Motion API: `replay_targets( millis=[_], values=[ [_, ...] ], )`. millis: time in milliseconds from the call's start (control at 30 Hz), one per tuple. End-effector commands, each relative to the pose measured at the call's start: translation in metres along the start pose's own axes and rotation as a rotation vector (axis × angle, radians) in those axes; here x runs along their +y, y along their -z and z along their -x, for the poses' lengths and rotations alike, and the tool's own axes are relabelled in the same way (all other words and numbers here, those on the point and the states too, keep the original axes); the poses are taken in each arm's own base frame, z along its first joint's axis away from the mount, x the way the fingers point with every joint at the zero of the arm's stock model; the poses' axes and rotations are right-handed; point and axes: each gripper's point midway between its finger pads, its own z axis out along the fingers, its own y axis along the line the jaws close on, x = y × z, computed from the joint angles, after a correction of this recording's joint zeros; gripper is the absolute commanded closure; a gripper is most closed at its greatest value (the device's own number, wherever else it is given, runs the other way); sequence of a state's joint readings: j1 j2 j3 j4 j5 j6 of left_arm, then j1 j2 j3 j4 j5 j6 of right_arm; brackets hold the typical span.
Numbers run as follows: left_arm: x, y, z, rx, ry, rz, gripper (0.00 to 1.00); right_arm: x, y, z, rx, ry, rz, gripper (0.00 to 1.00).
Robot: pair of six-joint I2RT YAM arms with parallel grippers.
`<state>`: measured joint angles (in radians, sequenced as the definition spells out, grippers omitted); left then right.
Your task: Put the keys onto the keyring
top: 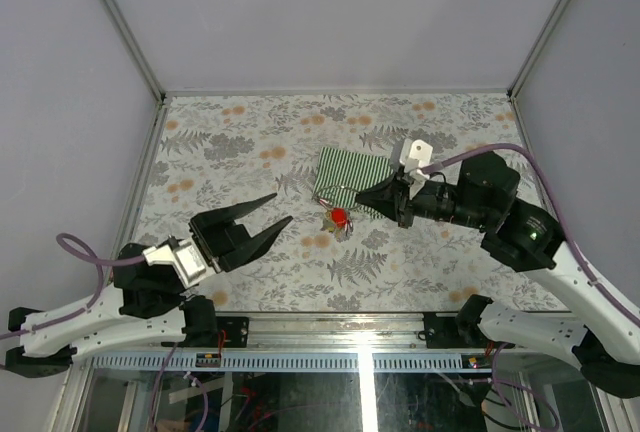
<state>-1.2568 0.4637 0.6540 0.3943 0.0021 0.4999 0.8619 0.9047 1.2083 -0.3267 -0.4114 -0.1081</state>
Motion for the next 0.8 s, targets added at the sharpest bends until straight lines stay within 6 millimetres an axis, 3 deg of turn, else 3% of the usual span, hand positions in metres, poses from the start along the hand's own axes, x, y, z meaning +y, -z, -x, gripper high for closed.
replay_targets(
  millis=[0,133,233,400,500,633,767],
  values=[
    [0.024,0.009,-0.014,0.063,0.117,0.177,0.54,-0.031,0.015,0.005,0.103,0.052,-0.165,1.00],
    [0.036,0.013,-0.035,0.141,0.220,0.305,0.48,-0.060,0.021,-0.028,0.351,-0.029,-0.327,1.00],
    [0.037,0.015,-0.050,0.200,0.280,0.357,0.46,-0.080,0.032,-0.064,0.592,-0.100,-0.469,1.00],
    [0.036,0.021,-0.069,0.260,0.367,0.420,0.43,-0.096,0.046,-0.104,0.793,-0.204,-0.668,1.00],
    [0.032,0.025,-0.082,0.301,0.397,0.442,0.42,-0.091,0.037,-0.116,0.843,-0.285,-0.672,1.00],
    [0.030,0.028,-0.094,0.350,0.420,0.469,0.41,-0.074,0.029,-0.154,1.062,-0.360,-0.590,1.00],
    [0.032,0.032,-0.093,0.373,0.427,0.482,0.39,-0.059,-0.001,-0.165,0.980,-0.426,-0.467,1.00]
  ],
)
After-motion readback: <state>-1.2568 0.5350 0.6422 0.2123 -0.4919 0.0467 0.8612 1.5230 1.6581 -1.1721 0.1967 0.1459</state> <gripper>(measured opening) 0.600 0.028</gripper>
